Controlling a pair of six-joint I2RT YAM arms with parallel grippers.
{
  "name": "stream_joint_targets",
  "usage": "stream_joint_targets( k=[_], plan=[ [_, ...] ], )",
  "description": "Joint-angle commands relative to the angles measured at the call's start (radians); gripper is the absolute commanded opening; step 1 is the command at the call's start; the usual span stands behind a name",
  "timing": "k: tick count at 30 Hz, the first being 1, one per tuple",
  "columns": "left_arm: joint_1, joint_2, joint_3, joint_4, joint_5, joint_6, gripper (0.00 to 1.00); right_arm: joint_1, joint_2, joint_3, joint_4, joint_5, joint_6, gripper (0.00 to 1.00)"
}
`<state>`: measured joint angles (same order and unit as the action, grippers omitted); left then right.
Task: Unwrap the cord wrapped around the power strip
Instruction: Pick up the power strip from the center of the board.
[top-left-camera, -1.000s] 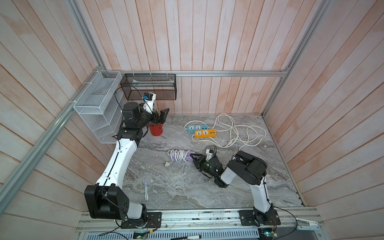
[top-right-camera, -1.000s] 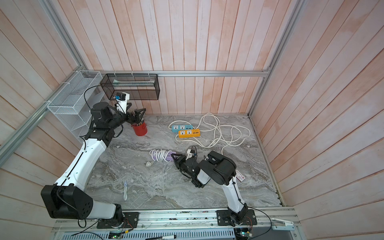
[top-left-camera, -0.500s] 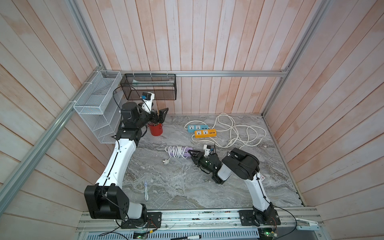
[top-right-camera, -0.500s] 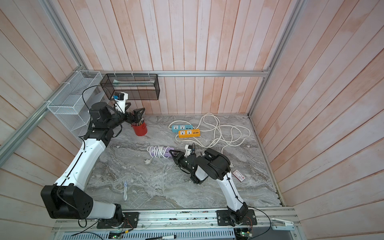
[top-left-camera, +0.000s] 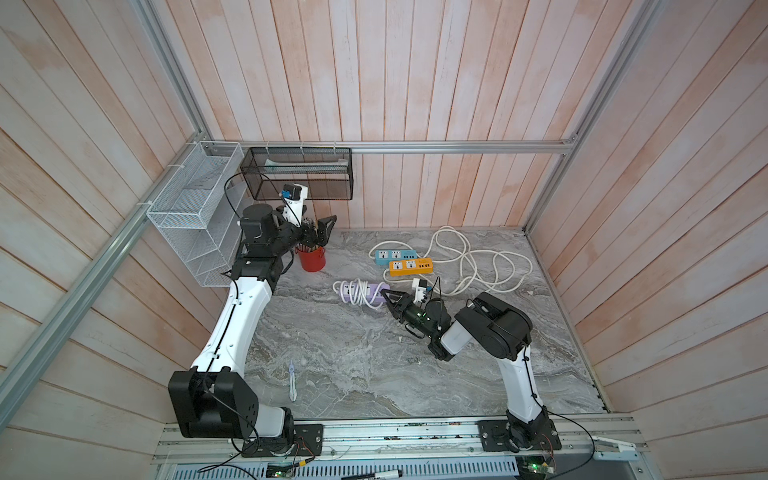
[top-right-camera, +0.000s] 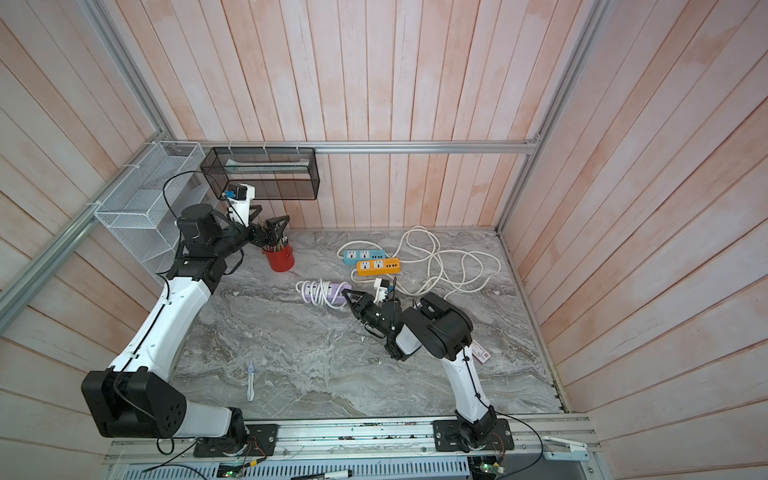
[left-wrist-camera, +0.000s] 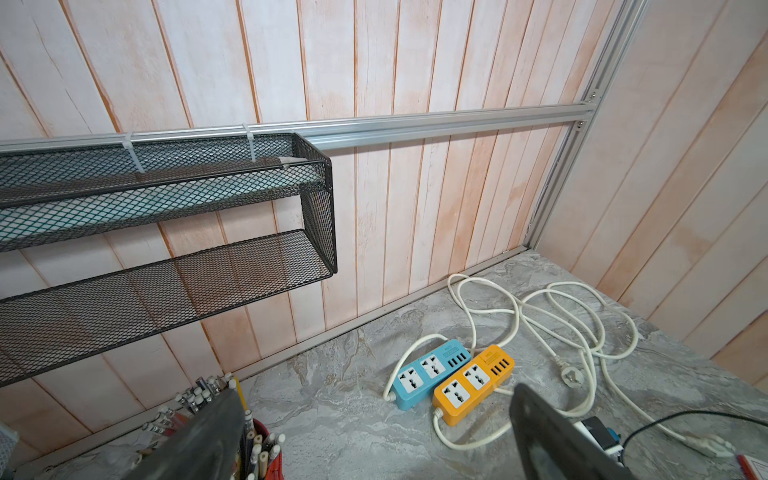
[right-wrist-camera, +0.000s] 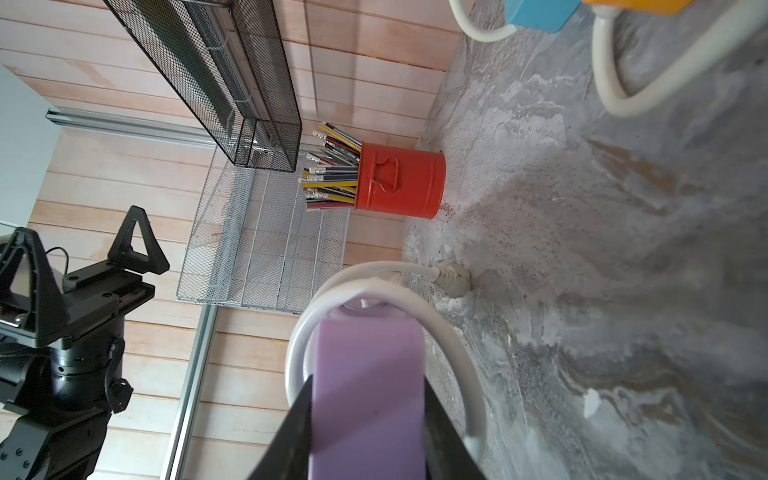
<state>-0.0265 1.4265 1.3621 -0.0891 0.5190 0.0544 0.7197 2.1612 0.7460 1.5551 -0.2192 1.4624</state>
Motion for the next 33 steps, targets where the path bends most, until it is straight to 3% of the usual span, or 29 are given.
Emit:
stream_joint_targets(
  k=[1,17,33],
  plan=[
    [0.005,-0.018,-0.012,0.023,0.018,-0.016,1.0,-0.018,-0.058,0.045,0.174,-0.038,0.019,0.23],
    [0.009,-0.013,-0.014,0.027,0.006,-0.021,1.0,-0.047,-0.142,0.052,0.151,-0.062,0.15,0.22],
    [-0.017,-0.012,-0.06,0.054,-0.108,-0.038,1.0,-0.186,-0.47,-0.067,-0.211,-0.246,0.105,0.21]
  ],
)
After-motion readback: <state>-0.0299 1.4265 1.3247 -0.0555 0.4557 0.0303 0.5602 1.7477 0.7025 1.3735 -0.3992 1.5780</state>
